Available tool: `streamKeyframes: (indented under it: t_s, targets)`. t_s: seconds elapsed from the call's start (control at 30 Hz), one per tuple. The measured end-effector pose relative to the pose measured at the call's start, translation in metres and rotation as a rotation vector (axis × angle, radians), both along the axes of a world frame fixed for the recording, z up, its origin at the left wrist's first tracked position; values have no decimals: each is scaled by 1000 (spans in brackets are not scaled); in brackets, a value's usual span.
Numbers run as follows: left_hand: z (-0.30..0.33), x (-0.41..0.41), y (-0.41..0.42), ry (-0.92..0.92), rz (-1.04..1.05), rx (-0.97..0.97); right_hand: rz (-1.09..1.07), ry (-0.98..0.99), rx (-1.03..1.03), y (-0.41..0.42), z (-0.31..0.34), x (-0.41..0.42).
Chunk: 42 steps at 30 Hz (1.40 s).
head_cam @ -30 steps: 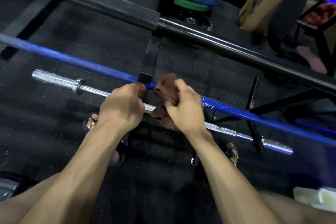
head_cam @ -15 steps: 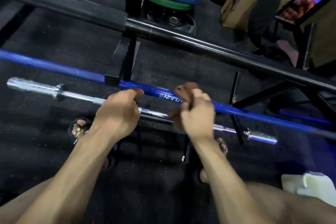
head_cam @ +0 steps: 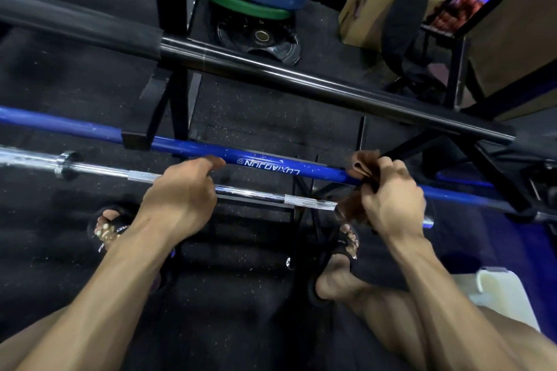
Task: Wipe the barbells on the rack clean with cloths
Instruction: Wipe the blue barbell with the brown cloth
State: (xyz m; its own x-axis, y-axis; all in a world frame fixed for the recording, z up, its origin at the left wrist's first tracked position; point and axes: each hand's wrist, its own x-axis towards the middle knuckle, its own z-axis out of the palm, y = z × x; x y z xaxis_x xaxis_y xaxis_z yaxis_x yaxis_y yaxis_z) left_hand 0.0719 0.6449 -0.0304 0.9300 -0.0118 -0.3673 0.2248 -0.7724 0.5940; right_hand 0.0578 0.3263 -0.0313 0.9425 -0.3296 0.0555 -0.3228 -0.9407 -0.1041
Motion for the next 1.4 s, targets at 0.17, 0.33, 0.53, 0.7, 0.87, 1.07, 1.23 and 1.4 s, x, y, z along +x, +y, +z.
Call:
streamKeyframes:
  t_s: [0.17,0.33,0.53,0.7,0.87,1.07,1.23,1.4]
  targets:
    - [-1,-1,0,3,-2,9,-66,-28,102,19,-14,4]
    - [-1,-1,8,16,17,23,-30,-46,188,67,-18,26]
    - [6,-4,27,-33,55,64,176,-68,419,191,-21,54]
    - [11,-2,53,-55,121,116,377,-16,492,224,-19,61]
    - [13,-11,79,-42,158,73,319,-58,271,177,-16,47]
    - [14,-17,105,-34,218,54,545,-27,242,229,-21,44]
    - [16,-20,123,-3,292,39,708,31,202,255,-34,53]
    - [19,-25,133,-4,314,16,729,83,136,212,-33,33]
